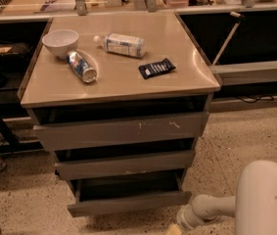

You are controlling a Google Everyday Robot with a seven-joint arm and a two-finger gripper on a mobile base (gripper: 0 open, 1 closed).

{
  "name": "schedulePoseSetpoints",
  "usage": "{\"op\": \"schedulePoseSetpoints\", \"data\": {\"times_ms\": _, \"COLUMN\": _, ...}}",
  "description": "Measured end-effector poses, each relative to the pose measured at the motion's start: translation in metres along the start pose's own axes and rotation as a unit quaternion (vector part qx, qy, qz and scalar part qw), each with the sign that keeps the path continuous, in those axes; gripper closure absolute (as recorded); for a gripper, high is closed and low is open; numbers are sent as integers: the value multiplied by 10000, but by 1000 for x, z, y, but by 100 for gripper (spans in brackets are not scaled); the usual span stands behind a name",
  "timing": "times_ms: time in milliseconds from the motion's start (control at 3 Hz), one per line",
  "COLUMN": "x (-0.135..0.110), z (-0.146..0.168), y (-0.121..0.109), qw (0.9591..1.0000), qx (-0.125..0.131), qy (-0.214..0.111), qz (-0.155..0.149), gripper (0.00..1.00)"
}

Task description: Close bottom drawer

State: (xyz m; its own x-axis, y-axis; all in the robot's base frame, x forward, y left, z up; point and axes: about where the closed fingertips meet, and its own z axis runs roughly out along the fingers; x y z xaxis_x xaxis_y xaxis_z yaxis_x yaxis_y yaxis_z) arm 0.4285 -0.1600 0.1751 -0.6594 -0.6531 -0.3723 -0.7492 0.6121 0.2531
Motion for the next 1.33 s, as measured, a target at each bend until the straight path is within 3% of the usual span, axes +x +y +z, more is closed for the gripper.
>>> {"op": "schedulePoseSetpoints", "data": {"times_ms": 333, "x": 0, "z": 0, "y": 0, "qw": 10000, "qx": 0, "qy": 0, "qz": 0, "gripper": 19}}
{"op": "schedulePoseSetpoints", "data": {"times_ms": 1333, "x": -1, "z": 1, "y": -1, "qw": 10000, "qx": 1, "qy": -8, "qz": -6, "gripper": 89}}
